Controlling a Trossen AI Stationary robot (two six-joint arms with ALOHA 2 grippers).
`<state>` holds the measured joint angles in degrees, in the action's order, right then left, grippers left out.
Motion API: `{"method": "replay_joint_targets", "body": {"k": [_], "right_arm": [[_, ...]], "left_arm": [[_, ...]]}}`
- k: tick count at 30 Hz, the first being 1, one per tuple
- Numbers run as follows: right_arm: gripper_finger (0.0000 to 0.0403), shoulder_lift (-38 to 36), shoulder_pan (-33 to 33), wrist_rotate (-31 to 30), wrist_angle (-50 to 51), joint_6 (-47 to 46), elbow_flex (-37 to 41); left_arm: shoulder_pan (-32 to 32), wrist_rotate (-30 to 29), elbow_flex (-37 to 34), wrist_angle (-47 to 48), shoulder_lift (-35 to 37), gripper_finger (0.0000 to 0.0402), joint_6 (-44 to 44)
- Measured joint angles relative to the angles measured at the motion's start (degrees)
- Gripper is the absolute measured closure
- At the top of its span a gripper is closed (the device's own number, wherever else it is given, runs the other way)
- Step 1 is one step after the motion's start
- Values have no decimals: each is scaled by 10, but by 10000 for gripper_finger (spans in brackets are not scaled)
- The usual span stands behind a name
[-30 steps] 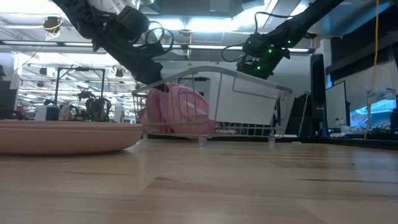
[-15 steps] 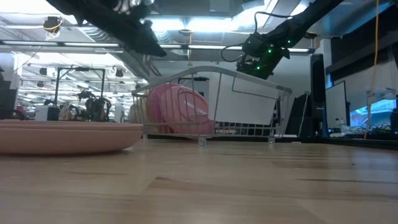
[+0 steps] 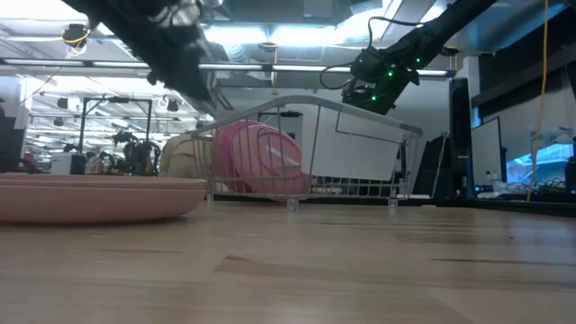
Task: Sort dishes
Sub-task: Adjust the colored plates, then put the pink plate into the dish rack
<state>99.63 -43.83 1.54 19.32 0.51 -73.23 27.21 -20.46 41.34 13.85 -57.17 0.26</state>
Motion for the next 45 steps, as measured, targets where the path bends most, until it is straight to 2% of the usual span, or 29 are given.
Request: {"method": "replay_joint_targets", "body": {"k": [5,13,25,31,36,39,45], "right_arm": [[350,0,0,0,0,0,0],[350,0,0,-2,0,0,0],[350,0,0,1,-18,0,0],[350,0,0,-5,-18,0,0],[350,0,0,-7,-17,0,0],[350,0,0,-9,-16,0,0],[350,0,0,-9,-17,0,0]], "left_arm": [[33,-40,0,-44,-75,312,12],[68,-37,0,-136,-187,312,11],[65,-2,0,-207,-210,312,13],[53,0,0,-188,-163,312,13],[27,15,0,-170,-72,312,2],[3,72,0,-96,-8,312,-42],[-66,249,0,133,72,312,-175]]}}
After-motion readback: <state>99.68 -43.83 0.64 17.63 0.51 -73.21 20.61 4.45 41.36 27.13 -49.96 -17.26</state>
